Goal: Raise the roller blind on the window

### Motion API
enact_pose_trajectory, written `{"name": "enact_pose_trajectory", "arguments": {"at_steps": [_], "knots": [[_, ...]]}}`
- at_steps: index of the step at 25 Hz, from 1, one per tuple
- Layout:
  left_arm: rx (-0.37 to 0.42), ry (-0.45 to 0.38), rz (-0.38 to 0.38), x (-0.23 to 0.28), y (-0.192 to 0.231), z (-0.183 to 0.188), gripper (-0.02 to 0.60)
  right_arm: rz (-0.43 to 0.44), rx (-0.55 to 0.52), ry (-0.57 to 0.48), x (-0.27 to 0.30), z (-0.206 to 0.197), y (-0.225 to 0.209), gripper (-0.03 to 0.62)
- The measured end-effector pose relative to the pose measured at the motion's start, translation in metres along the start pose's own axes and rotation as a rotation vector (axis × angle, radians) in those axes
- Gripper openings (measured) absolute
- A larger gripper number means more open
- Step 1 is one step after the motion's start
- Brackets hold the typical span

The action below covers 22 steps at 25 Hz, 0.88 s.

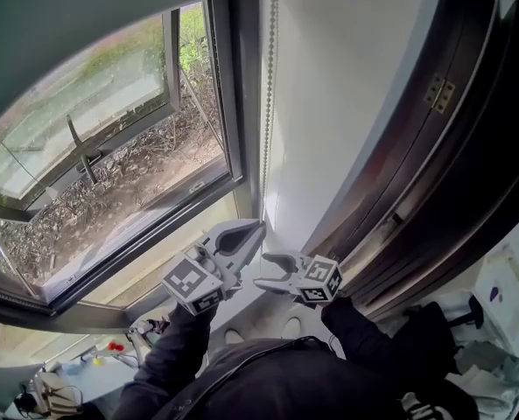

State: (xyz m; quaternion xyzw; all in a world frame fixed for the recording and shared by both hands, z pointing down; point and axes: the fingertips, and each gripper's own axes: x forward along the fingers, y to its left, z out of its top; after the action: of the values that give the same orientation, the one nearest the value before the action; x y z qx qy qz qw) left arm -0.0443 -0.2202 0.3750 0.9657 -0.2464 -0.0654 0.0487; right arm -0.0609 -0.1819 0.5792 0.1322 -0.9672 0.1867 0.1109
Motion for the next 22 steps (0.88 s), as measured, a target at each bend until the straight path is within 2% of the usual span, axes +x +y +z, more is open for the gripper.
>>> {"name": "enact_pose_trajectory", "arguments": {"at_steps": [3,5,9,12,16,22], "knots": [[-0.01,0.075,0.017,0.001,0.008,-0.034,0.008,0.022,-0.047,-0.178,-0.029,0.058,0.004,0.321],[-0.039,0.129,0.021,-0.001,0.016,-0.074,0.008,0.026,-0.082,-0.258,-0.048,0.091,0.01,0.322],[-0.17,0.273,0.014,-0.012,0.016,-0.174,0.008,0.018,-0.13,-0.359,-0.071,0.141,0.021,0.322],[-0.211,0.331,0.005,-0.018,0.0,-0.216,0.008,0.007,-0.164,-0.367,-0.073,0.152,0.029,0.322],[-0.194,0.338,0.0,-0.013,-0.008,-0.227,0.008,0.015,-0.17,-0.352,-0.065,0.146,0.034,0.322],[-0.2,0.402,0.03,-0.018,-0.001,-0.257,0.008,0.001,-0.141,-0.324,-0.054,0.135,0.032,0.322]]}}
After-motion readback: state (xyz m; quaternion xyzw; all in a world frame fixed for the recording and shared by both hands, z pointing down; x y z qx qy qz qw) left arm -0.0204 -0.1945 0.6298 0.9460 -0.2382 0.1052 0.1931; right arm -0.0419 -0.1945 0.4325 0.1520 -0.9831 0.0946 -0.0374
